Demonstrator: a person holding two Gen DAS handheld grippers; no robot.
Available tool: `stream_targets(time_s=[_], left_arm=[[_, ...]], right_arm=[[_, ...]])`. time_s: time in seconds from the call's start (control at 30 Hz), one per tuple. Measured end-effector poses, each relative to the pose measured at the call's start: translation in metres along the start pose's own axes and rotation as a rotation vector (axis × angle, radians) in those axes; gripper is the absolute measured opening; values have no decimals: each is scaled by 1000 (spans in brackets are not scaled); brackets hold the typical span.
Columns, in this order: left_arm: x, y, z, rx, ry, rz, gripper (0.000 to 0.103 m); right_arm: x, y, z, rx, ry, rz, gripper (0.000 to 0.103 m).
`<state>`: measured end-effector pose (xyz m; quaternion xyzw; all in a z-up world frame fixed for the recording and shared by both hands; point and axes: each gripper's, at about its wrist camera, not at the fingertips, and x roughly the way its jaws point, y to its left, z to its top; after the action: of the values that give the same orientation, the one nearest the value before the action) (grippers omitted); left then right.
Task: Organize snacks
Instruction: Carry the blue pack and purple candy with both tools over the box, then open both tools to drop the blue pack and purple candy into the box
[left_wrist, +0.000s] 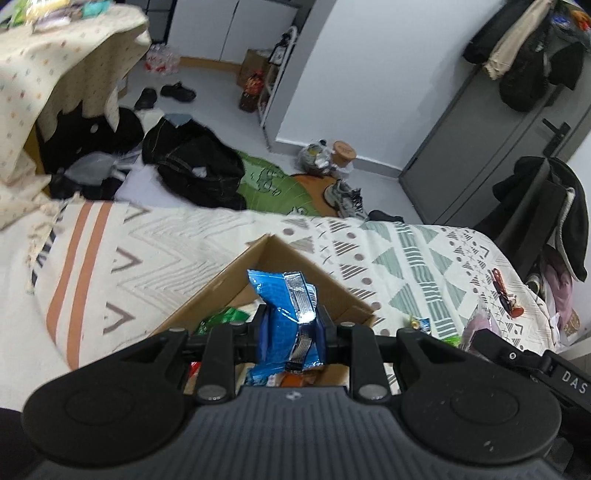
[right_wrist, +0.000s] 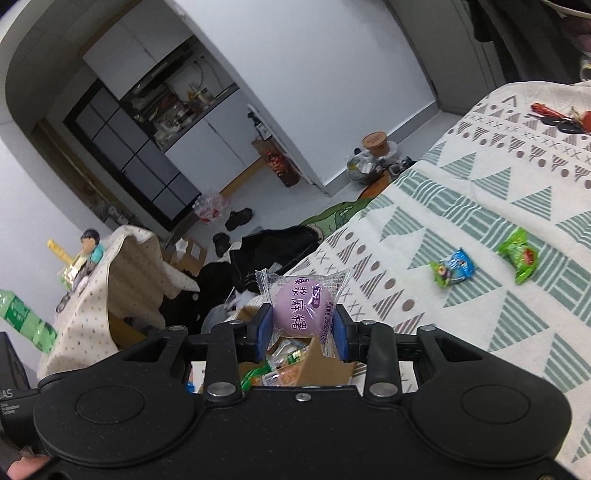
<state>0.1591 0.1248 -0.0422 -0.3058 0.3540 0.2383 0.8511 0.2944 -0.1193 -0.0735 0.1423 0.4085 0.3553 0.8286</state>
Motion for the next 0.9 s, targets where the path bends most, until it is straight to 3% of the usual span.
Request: stream_targets(time_s=[0.2, 0.33, 0.4, 0.83, 0.9], left_arm=[[17, 18, -3, -40, 46, -16, 25], [27, 25, -1, -19, 90, 41, 28], [30, 33, 2, -37, 104, 17, 31], [28, 64, 31, -88, 96, -17, 49], [27, 67, 36, -83, 94, -16, 51]], right_arm=[[18, 18, -10, -44, 47, 11, 34], [32, 30, -16, -69, 73, 14, 34], [40, 37, -19, -83, 86, 17, 34], [78, 67, -21, -117, 94, 21, 34], [82, 73, -20, -116, 90, 36, 38]])
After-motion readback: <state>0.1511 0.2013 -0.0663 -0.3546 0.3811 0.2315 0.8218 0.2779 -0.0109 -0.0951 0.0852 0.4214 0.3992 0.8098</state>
